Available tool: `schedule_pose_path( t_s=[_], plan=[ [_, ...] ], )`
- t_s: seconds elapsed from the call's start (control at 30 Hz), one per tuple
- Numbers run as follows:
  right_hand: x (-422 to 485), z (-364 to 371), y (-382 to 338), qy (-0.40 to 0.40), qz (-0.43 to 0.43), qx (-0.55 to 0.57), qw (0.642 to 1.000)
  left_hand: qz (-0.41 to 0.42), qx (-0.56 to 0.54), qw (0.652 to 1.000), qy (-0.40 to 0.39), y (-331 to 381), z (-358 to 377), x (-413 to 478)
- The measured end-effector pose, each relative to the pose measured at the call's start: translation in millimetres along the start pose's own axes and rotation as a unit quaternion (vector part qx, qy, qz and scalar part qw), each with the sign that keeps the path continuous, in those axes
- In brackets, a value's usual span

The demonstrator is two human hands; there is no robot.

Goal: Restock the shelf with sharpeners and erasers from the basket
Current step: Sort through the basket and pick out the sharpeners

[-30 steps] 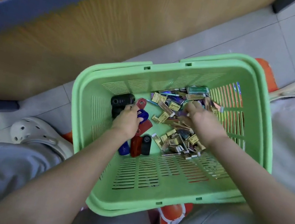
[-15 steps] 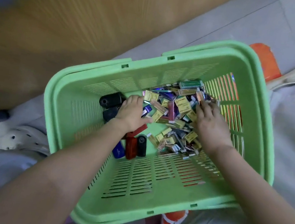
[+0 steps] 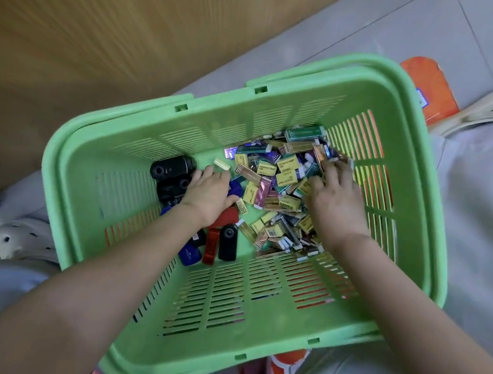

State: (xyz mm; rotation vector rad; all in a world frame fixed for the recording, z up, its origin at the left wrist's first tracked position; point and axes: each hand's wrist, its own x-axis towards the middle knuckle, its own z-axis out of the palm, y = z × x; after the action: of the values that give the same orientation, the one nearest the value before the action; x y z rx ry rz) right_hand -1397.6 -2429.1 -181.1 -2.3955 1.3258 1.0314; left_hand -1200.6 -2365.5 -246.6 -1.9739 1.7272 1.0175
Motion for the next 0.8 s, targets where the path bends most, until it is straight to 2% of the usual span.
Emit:
schedule_pose_path(
  t_s=[0.1,0.23,0.37,0.5,0.6,0.7,0.8],
  plan=[
    [-1.8,-1.4,-0.4,0.008,0.0,0.015,1.0,-0.02,-0.111,0.992,0.053,7.4,-10.0,-16.4],
    [-3.2,-2.9,2.0,0.039,0.003,0.044,0.998,-0.005,-0.29,0.943,0.166,25.2,-22.7,-42.8],
    [-5.7,-2.8,6.7,0.074,-0.01,0.101,0.992,0.042,-0.354,0.929,0.101,61.5,-34.2,-44.2],
    [-12.1,-4.0,11.0,0.074,0.01,0.159,0.984,0.079,-0.353,0.932,0.039,92.3,-37.7,-36.8],
    [-15.3,-12.1,6.8,0.104,0.019,0.134,0.985,0.071,-0.332,0.94,0.026,82.4,-43.8,-46.2],
    [-13.9,-18.2,-9.2,0.158,-0.071,0.156,0.973,0.052,-0.279,0.958,0.048,50.3,-61.1,-71.2],
    [-0.6,-10.7,-40.1,0.139,-0.2,0.175,0.954,0.024,-0.213,0.97,0.112,13.4,-86.6,-107.6]
  ],
)
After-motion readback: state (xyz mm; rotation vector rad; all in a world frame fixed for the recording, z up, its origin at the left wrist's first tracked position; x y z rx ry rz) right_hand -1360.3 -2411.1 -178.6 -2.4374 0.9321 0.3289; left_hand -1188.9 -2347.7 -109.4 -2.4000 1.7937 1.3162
